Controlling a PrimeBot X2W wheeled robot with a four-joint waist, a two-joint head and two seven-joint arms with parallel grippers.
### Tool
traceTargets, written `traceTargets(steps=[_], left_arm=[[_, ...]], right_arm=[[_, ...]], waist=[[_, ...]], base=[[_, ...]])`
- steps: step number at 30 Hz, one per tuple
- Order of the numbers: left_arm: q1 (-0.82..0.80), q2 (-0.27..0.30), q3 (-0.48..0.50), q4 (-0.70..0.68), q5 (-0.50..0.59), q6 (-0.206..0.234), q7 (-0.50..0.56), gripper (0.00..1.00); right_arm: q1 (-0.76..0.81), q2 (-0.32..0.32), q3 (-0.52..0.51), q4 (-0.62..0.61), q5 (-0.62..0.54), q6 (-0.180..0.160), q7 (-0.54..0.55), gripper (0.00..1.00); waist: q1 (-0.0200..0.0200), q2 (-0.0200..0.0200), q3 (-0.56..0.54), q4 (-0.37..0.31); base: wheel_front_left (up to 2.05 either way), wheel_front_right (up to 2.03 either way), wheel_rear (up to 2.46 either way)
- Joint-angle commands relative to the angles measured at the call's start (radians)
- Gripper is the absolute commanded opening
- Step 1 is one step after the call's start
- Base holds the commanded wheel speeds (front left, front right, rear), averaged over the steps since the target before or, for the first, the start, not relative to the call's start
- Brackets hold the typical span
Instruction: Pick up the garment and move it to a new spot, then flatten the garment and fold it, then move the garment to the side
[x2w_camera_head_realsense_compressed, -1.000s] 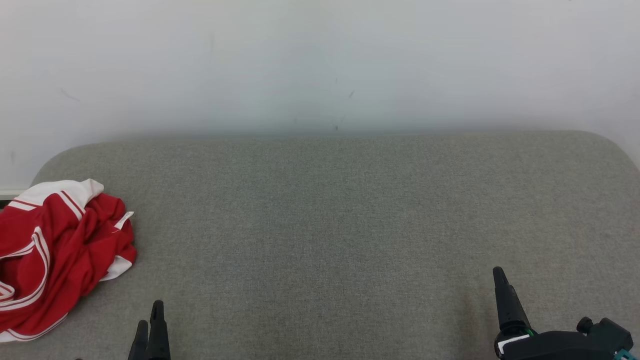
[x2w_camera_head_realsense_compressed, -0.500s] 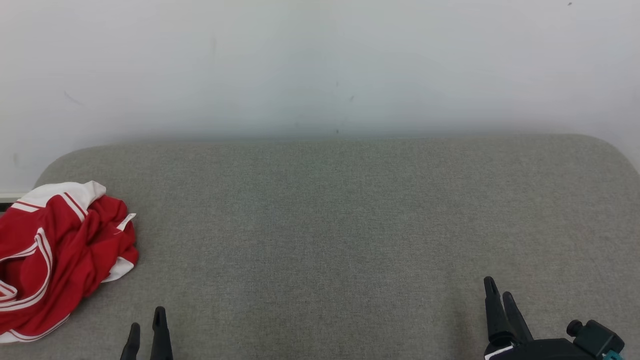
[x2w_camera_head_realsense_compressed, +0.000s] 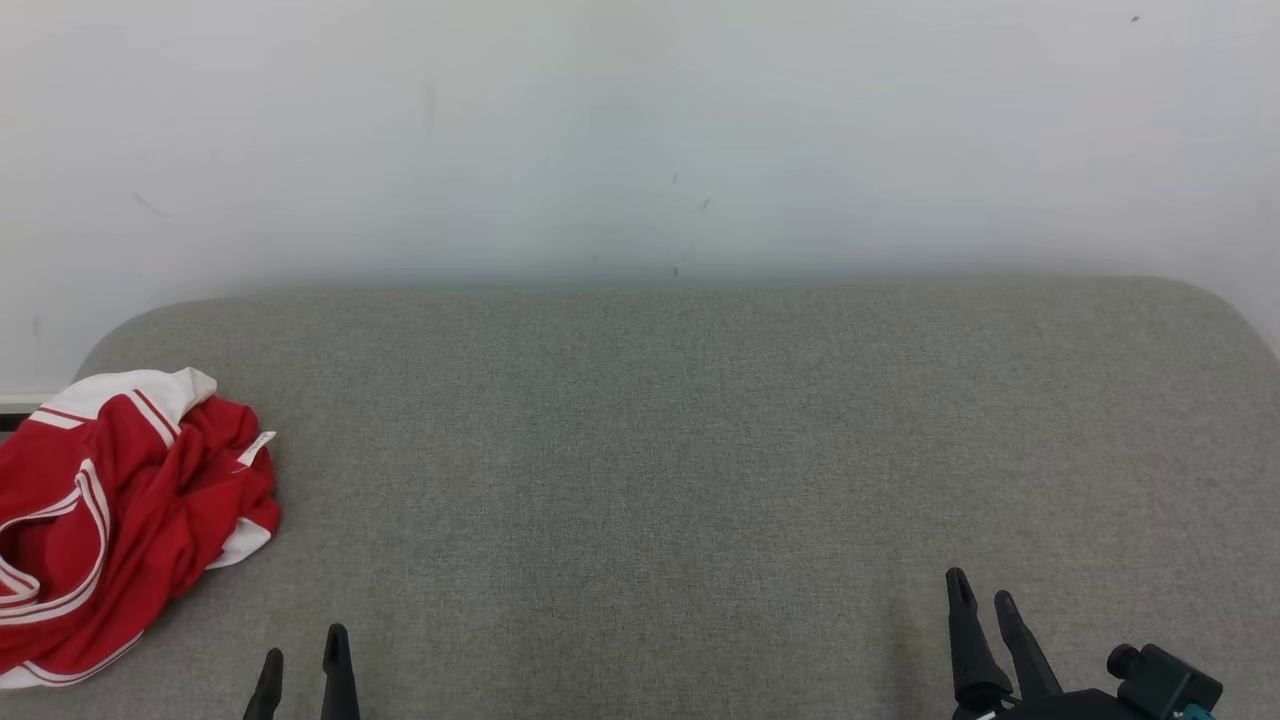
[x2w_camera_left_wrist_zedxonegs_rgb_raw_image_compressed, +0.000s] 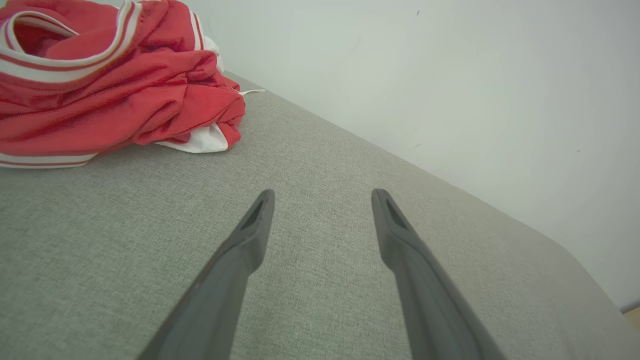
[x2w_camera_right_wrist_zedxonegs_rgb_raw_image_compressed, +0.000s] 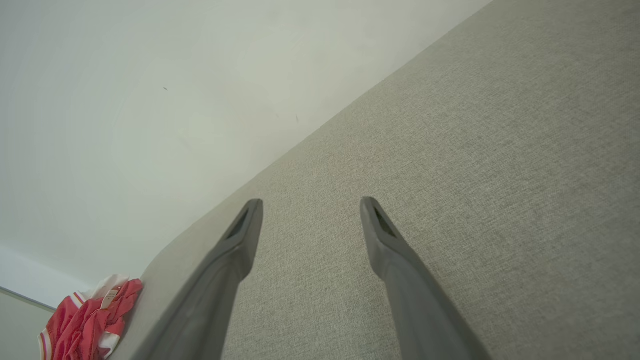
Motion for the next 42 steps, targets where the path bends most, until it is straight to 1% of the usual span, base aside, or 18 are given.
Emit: traceTargets(steps=[1,19,23,27,28,34,42], left_arm=[[0.002,0.006,-0.002,-0.008,0.032,0.001,-0.01,1.0],[0.003,0.017,0.003,0.029,0.214,0.001,-0.053,1.0],[0.006,0.018,0.005,0.041,0.236,0.001,-0.062,1.0],[0.012,0.02,0.007,0.054,0.265,0.001,-0.071,1.0],[0.013,0.02,0.009,0.056,0.273,0.001,-0.072,1.0],[0.019,0.018,0.01,0.066,0.308,0.001,-0.083,1.0],[0.019,0.016,0.008,0.076,0.334,0.001,-0.098,1.0]], right_arm=[[0.001,-0.003,0.004,-0.003,-0.028,-0.001,-0.01,1.0],[0.0,-0.004,0.03,0.05,-0.241,-0.002,-0.053,1.0],[-0.002,-0.004,0.032,0.071,-0.288,-0.002,-0.061,1.0],[-0.008,-0.004,0.029,0.101,-0.352,-0.002,-0.069,1.0],[-0.011,-0.004,0.021,0.107,-0.384,-0.002,-0.071,1.0],[-0.017,-0.004,0.016,0.137,-0.461,-0.002,-0.082,1.0],[-0.02,-0.004,0.026,0.153,-0.522,-0.002,-0.099,1.0]], waist=[[-0.0001,0.0,-0.001,0.0],[-0.0001,0.0,-0.013,0.002],[-0.0001,0.0,-0.017,0.002],[-0.0001,0.0,-0.021,0.001],[-0.0001,0.0,-0.023,0.001],[-0.0001,0.0,-0.028,0.004],[-0.0001,0.0,-0.033,0.002]], base=[[0.0,0.0,0.0],[0.0,0.0,0.0],[0.0,0.0,0.0],[0.0,0.0,0.0],[0.0,0.0,0.0],[0.0,0.0,0.0],[0.0,0.0,0.0]])
